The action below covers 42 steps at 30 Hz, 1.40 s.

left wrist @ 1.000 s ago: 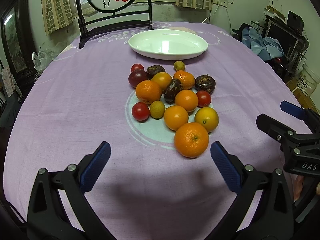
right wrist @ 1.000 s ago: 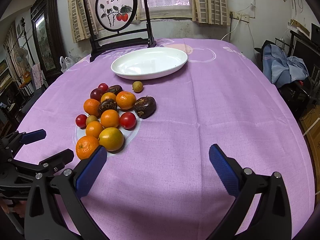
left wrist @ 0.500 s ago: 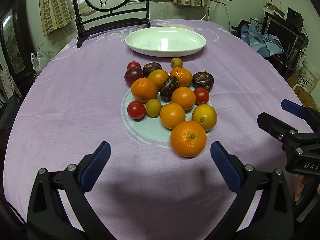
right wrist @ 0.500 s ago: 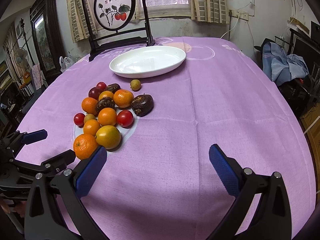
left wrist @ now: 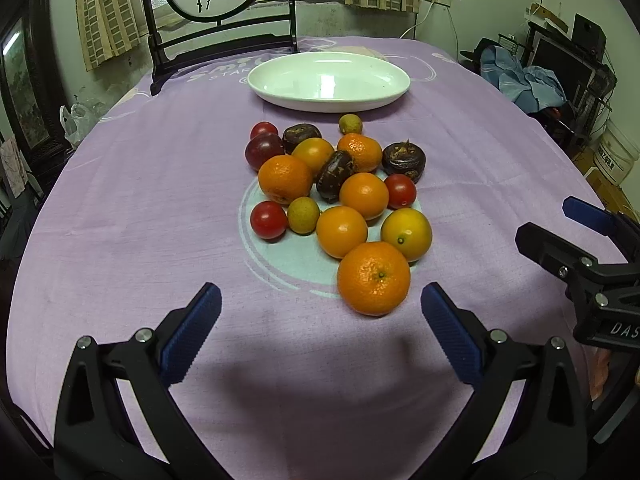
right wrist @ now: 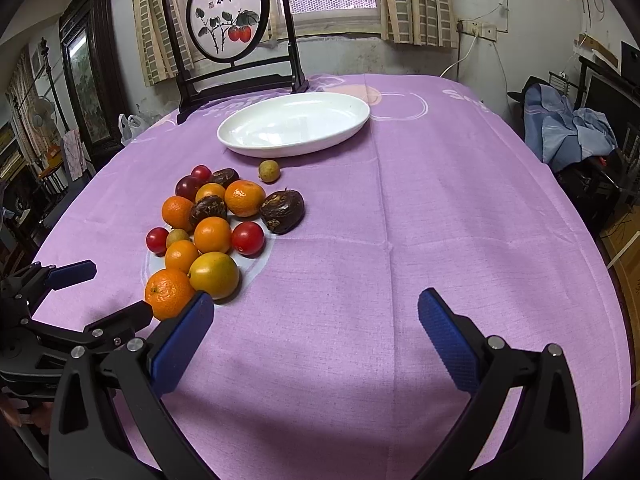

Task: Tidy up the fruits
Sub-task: 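Grasp the large orange with the left tool while the right tool grasps the yellow citrus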

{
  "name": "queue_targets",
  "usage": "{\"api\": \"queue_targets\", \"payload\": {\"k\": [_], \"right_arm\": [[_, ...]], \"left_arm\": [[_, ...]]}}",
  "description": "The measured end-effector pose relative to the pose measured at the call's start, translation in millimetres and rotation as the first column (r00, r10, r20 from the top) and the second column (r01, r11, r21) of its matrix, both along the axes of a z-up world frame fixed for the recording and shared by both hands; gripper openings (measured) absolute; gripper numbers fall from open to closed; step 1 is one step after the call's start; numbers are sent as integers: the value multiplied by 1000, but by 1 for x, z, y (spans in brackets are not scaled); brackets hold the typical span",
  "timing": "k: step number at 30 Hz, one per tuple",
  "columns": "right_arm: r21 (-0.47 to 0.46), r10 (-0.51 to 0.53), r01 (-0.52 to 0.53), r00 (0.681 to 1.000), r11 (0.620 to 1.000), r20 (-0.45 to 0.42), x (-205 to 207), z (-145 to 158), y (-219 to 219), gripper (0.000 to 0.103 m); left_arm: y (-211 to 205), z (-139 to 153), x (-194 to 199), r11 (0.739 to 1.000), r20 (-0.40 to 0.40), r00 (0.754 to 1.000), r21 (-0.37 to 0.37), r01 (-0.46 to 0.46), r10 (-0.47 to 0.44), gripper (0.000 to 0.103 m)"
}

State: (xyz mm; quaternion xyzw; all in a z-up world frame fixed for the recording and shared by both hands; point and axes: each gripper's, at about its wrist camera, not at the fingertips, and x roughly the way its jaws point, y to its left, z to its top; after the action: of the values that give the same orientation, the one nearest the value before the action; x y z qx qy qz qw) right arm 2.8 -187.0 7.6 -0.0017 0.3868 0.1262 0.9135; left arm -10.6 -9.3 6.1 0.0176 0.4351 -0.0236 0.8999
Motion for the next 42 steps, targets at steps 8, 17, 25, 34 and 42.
{"api": "queue_targets", "payload": {"k": [8, 17, 25, 34, 42], "right_arm": [[-7, -12, 12, 1000, 1000, -7, 0, -2, -8, 102], [8, -24, 24, 999, 1000, -23, 0, -6, -21, 102], [-5, -8, 8, 999, 1000, -41, 3, -9, -19, 102], [-86, 210, -221, 970, 971, -123, 7, -24, 45, 102], [-130, 261, -287, 947, 949, -185, 37, -40, 96, 79]], "left_arm": [[-5, -5, 2, 1000, -13, 1000, 5, 15, -15, 101], [-26, -30, 19, 997, -84, 994, 12, 70, -69, 78], [-21, -31, 24, 994, -82, 991, -35, 106, -109, 44], [21, -12, 6, 994, -41, 996, -72, 78, -81, 44], [48, -13, 3, 995, -34, 999, -92, 33, -36, 44]]}}
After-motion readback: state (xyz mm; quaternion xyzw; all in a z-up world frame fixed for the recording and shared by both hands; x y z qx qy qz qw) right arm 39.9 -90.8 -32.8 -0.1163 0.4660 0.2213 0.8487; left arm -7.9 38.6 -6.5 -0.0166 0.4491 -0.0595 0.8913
